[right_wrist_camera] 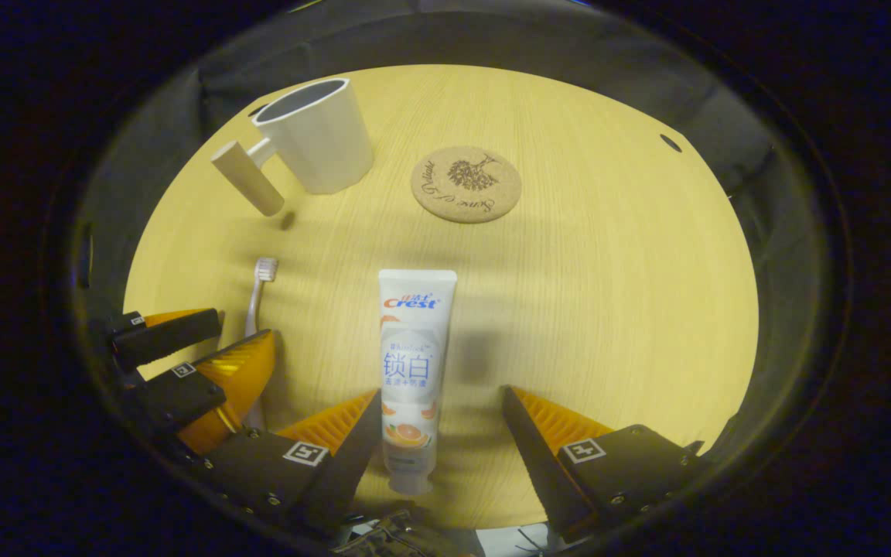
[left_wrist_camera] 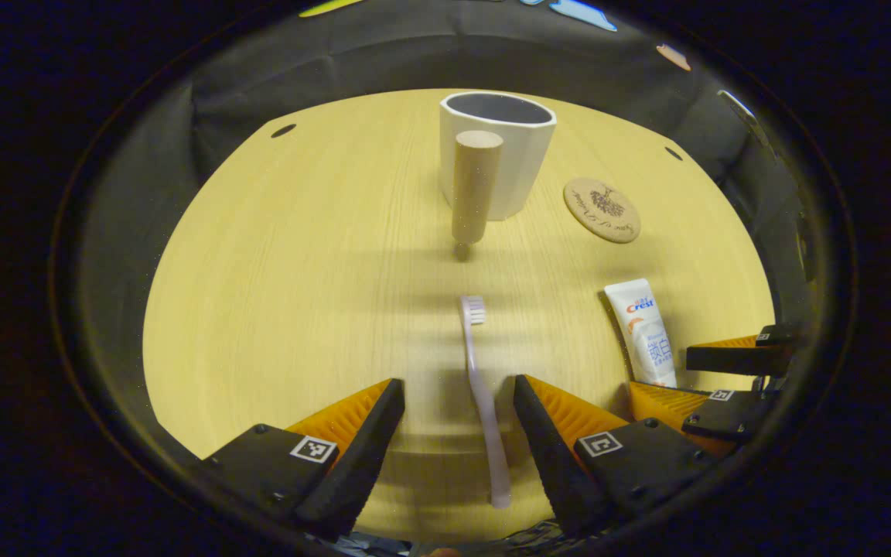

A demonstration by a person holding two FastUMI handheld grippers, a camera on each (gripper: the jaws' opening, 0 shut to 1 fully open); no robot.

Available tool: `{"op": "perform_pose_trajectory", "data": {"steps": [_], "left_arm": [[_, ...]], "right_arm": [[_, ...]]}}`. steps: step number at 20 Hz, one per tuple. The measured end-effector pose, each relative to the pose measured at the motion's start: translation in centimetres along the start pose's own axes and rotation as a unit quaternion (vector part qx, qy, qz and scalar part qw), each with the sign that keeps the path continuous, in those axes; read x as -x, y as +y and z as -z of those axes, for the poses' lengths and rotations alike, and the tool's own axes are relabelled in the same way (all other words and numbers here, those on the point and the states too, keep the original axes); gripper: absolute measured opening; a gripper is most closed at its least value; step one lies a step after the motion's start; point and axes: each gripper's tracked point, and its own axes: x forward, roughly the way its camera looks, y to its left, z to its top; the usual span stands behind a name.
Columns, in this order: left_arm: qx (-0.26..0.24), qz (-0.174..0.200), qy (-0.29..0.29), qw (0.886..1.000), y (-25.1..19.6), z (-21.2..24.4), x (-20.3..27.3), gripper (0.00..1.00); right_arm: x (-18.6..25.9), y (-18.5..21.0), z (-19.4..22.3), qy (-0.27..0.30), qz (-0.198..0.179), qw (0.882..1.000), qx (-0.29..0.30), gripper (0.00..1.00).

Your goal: Put the toothbrush and toothpaste on the desktop into the cup, then pick up the cup and place it on the coaster on the desktop.

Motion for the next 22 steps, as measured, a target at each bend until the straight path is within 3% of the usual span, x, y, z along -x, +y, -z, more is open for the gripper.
{"op": "perform_pose_trajectory", "data": {"steps": [2, 5, 6, 9, 10, 11, 12, 13, 14, 15, 16, 18, 19, 22], "left_arm": [[-0.012, -0.002, 0.002, 1.000, -0.2, -0.1, -0.1, 1.00], [-0.012, -0.005, 0.003, 1.000, -0.5, -0.3, 0.0, 0.89], [-0.013, -0.004, 0.000, 1.000, -0.7, -0.5, -0.1, 0.91], [-0.015, -0.006, -0.010, 1.000, -0.5, -1.0, -0.5, 0.60], [-0.014, -0.007, -0.010, 1.000, -0.7, -1.4, -0.4, 0.52], [-0.018, -0.007, -0.004, 1.000, -0.7, -1.4, -0.3, 0.44], [-0.022, -0.009, 0.000, 1.000, -0.8, -1.3, -0.5, 0.36], [-0.021, -0.008, -0.011, 1.000, -0.9, -1.8, -0.6, 0.35], [-0.014, -0.010, -0.005, 1.000, -1.1, -1.6, -0.7, 0.10], [-0.017, -0.009, -0.012, 1.000, -1.0, -1.8, -0.6, 0.10], [-0.017, -0.008, -0.004, 1.000, -1.0, -1.6, -0.5, 0.08], [-0.016, -0.005, -0.007, 1.000, -0.9, -1.9, -0.4, 0.13], [-0.011, 0.002, -0.016, 1.000, -1.0, -2.0, -0.4, 0.07], [0.009, 0.027, -0.021, 0.999, -1.5, -2.0, -0.2, 0.07]], "right_arm": [[0.0, 0.0, -0.1, 0.007, 0.001, 1.000, 0.000, 0.96], [0.1, 0.2, 0.6, 0.032, 0.001, 0.999, 0.004, 0.97], [0.1, 0.2, 0.7, 0.041, 0.001, 0.999, 0.007, 0.99], [0.1, 0.4, 0.7, 0.059, 0.002, 0.998, 0.003, 0.95], [0.0, 0.1, 0.6, 0.063, 0.002, 0.998, -0.001, 0.77], [0.1, 0.0, 0.5, 0.064, 0.003, 0.998, -0.007, 0.71], [0.2, 0.0, 0.4, 0.068, 0.004, 0.998, -0.013, 0.48], [0.3, 0.0, 0.4, 0.073, 0.005, 0.997, -0.015, 0.42], [0.1, -0.1, 0.3, 0.072, 0.005, 0.997, -0.011, 0.35], [-0.4, 0.0, 0.3, 0.073, 0.006, 0.997, -0.020, 0.35], [0.2, 0.0, -0.1, 0.067, 0.004, 0.998, -0.013, 0.23], [0.6, -0.2, -0.3, 0.048, 0.002, 0.999, -0.025, 0.23], [0.1, 0.1, -0.1, 0.054, -0.005, 0.998, -0.035, 0.09], [0.3, 0.2, -0.1, 0.040, -0.021, 0.998, -0.048, 0.08]]}}
